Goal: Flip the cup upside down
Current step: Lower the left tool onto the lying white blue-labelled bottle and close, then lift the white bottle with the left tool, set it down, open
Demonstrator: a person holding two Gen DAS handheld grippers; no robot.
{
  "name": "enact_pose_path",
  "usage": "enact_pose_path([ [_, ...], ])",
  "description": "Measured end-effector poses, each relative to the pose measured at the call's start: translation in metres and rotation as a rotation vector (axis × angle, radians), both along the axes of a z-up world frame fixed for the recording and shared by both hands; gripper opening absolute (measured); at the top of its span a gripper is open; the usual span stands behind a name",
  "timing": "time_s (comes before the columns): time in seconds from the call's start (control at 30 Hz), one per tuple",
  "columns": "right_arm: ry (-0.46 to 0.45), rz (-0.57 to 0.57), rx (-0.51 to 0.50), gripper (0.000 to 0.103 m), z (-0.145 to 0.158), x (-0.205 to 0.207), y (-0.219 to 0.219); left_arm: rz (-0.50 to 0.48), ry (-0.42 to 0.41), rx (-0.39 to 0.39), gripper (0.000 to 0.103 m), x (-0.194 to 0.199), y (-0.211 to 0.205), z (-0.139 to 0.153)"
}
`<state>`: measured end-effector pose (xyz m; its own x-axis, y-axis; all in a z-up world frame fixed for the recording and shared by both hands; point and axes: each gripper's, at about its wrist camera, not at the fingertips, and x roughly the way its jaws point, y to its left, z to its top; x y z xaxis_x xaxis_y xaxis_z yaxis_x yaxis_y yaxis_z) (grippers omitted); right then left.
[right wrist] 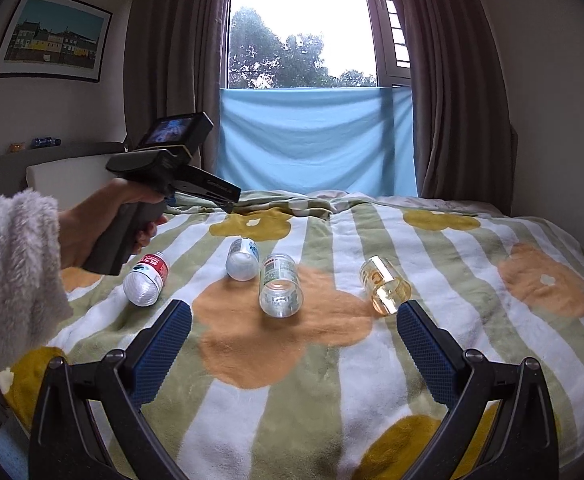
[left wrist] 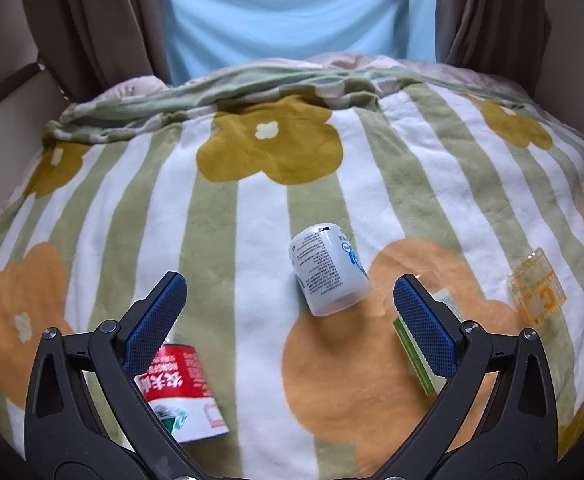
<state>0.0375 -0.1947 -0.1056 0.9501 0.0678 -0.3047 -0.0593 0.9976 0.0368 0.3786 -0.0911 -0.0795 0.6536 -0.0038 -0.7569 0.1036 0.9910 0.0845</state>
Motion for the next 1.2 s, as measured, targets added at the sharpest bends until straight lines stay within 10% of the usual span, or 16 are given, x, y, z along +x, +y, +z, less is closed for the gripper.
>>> enact_pose_path([
  [0.47,0.068,0.03,0.029,0.103,-0.026,0.023,-0.01,0.08,0.361,-0.031,0.098,0.105,-0.014,-0.088],
  [0.63,0.077,0.04,0.035,0.103,-0.03,0.025,-0.007,0.051,0.429,-0.073,0.066,0.111,-0.023,-0.098],
  [1.2,0.035,0.047,0.061,0.103,-0.012,0.009,-0.008,-0.141,0.361,0.022,0.063,0.016,-0.016,-0.031],
])
